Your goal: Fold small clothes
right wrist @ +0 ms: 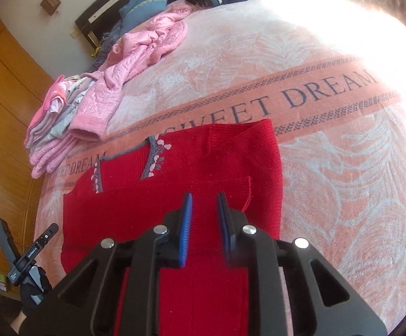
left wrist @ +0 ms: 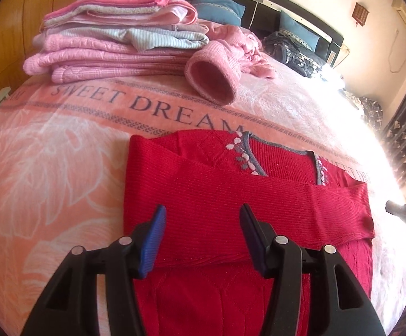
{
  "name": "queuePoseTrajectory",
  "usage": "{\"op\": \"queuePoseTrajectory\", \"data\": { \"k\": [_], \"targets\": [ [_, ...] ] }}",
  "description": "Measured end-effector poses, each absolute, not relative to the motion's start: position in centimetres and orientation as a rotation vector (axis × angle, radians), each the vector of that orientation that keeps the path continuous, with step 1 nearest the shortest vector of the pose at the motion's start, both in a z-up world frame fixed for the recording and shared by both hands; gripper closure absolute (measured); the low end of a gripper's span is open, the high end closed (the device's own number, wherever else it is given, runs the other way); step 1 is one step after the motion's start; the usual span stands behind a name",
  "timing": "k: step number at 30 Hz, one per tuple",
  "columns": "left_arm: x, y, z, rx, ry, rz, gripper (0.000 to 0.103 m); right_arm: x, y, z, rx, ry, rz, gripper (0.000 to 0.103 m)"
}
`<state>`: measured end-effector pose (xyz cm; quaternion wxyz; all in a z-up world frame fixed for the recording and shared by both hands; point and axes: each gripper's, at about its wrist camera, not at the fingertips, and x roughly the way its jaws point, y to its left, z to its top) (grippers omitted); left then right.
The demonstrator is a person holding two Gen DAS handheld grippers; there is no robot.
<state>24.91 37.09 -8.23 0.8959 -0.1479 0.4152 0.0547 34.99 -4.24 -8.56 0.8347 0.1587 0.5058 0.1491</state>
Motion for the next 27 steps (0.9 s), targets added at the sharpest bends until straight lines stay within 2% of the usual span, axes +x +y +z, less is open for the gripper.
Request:
{"op": "queuePoseTrajectory", "data": {
  "k": [6, 10, 18, 21, 27],
  "targets": [
    [25.4, 37.0, -11.8, -0.299, 0.981, 0.132, 0.048, 35.2, -4.4, -12.7, 0.318, 1.196, 0.238, 0.084],
    [25.3, 37.0, -12.4, -0.285, 0.979, 0.125, 0.047, 34.9, -4.8, -14.7, 0.334, 1.220, 0.224, 0.086],
    [23.1, 37.6, -9.0, -0.359, 0.991, 0.083, 0.046, 32.8, -4.1, -10.2, 0.265, 1.176, 0.281, 0.078],
    [19.9, 38.0, -7.4, -0.353, 1.038, 0.054, 0.045, 29.6, -4.5, -8.3, 0.255, 1.189, 0.335, 0.071],
    [10.9, 38.4, -7.1, -0.340, 1.181, 0.011, 0.045, 21.1, -5.6, -6.8, 0.244, 1.261, 0.420, 0.067]
  ]
}}
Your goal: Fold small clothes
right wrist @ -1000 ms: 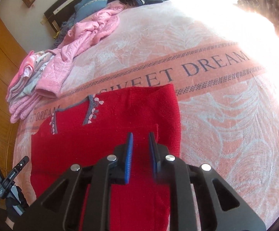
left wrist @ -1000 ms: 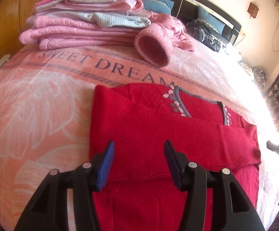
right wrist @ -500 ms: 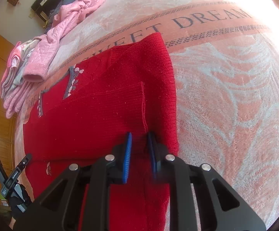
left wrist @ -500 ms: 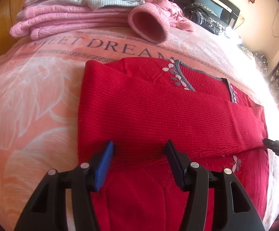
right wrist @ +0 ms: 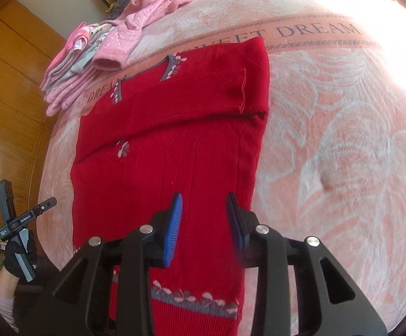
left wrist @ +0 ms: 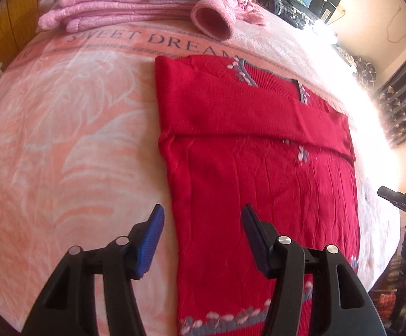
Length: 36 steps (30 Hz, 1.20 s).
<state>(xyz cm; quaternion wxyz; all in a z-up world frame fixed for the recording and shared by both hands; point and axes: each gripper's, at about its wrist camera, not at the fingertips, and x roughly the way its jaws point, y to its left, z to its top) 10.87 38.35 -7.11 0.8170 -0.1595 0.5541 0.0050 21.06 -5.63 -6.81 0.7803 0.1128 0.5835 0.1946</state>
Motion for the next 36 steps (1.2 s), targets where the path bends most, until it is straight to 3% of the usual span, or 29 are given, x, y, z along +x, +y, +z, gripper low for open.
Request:
{"op": "queuePoseTrajectory", "data": {
  "k": [5, 11, 31, 36],
  "targets": [
    [3.4, 38.7, -9.9, -0.444, 1.345, 0.005, 0.045, 14.0, -7.0, -7.0, 0.272, 1.345, 0.459, 0.062],
    [-1.7, 37.6, -11.9, -0.496, 1.406, -0.027, 0.045, 7.7, -8.6, -7.8, 0.269, 1.391, 0.462, 0.059],
    [-4.5, 34.0, -13.9, -0.529, 1.381, -0.105, 0.046, 3.5, -8.3, -13.0, 0.149, 1.504, 0.463, 0.057],
    [-4.5, 33.9, -14.3, -0.578, 1.397, -0.162, 0.071, 3.3, -7.3, -13.2, 0.151, 1.513, 0.509, 0.059]
  ]
}}
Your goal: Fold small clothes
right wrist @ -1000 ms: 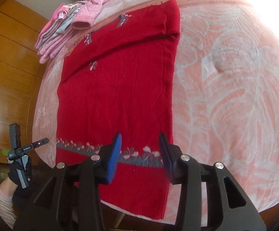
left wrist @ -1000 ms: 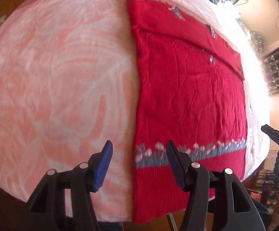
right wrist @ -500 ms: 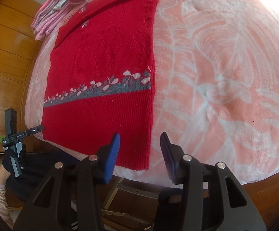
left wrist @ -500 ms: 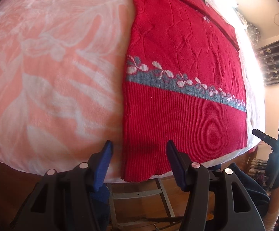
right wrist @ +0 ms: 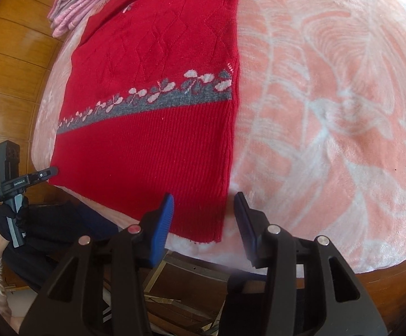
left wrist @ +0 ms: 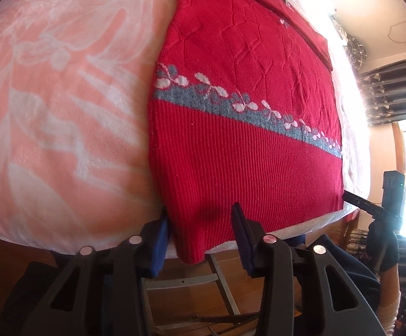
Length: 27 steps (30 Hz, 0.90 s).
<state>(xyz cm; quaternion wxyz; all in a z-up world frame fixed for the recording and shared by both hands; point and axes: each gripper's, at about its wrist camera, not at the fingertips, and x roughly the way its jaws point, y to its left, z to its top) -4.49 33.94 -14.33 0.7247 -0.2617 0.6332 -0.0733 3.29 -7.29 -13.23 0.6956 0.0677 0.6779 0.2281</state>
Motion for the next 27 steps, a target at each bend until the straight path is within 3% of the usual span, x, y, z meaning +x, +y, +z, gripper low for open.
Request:
{"op": "queuePoseTrajectory", "data": {
  "k": [4, 8, 9, 27],
  "targets": [
    [-4.4, 34.1, -14.8, -0.582, 1.403, -0.157, 0.077, 3.0, -7.0, -13.6, 0.144, 1.523, 0.528, 0.060],
    [-4.5, 34.3, -14.8, -0.592, 1.391, -0.165, 0.092, 3.0, -6.9, -13.8, 0.174, 1.534, 0.553, 0.092],
    [-4.5, 34.4, -14.7, -0.594, 1.386, -0.171, 0.093, 3.0, -7.0, -13.8, 0.186, 1.538, 0.563, 0.095],
    [-1.9, 35.6, -7.6, -0.669, 1.128, -0.228, 0.096, 4.9, -9.2, -7.3, 0.377, 1.349, 0.629, 0.097]
  ]
}}
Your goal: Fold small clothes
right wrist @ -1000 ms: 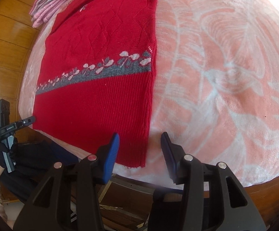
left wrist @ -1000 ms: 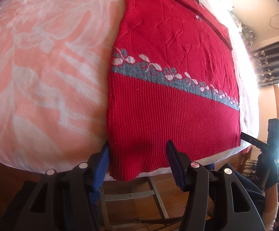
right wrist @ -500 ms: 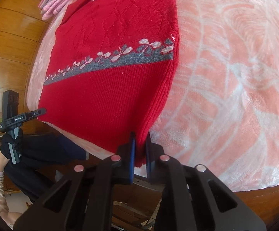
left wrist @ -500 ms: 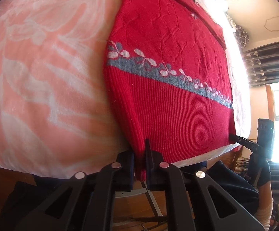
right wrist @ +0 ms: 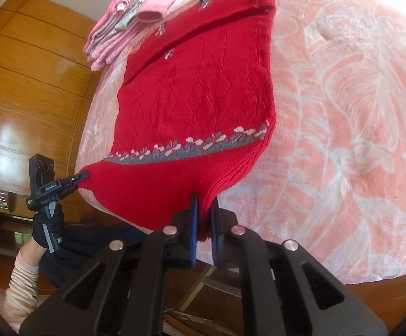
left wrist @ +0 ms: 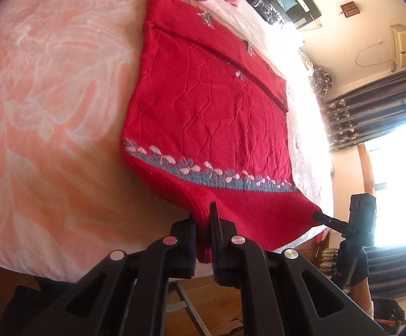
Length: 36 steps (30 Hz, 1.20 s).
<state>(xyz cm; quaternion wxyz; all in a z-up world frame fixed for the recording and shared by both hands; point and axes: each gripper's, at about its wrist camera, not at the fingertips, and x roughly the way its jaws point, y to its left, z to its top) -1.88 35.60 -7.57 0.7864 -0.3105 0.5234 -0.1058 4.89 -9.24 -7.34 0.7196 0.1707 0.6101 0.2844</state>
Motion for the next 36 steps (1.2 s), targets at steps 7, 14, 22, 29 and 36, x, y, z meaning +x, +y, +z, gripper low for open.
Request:
{"op": "queuePoseTrajectory", "data": {
  "k": [7, 14, 22, 29, 36],
  "targets": [
    [2.2, 36.2, -5.5, -0.657, 1.058, -0.185, 0.096, 8.9, -9.2, -4.3, 0.445, 1.266, 0.573, 0.097],
    [8.4, 37.6, -5.5, -0.683, 1.019, -0.127, 0.096, 16.0, -7.2, -3.5, 0.437, 1.244, 0.510, 0.097],
    [15.4, 39.2, -8.7, -0.687, 1.039, -0.068, 0.095, 24.5, -5.2, -6.7, 0.470, 1.261, 0.481, 0.097],
    [19.6, 39.8, -12.5, -0.695, 1.066, -0.078, 0.095, 29.1, -5.3, -10.4, 0.512, 1.299, 0.459, 0.097],
    [21.5, 40.4, -14.3, -0.681, 1.092, -0.116, 0.093, 30.8, -5.5, -13.8, 0.518, 1.342, 0.426, 0.097]
  ]
}}
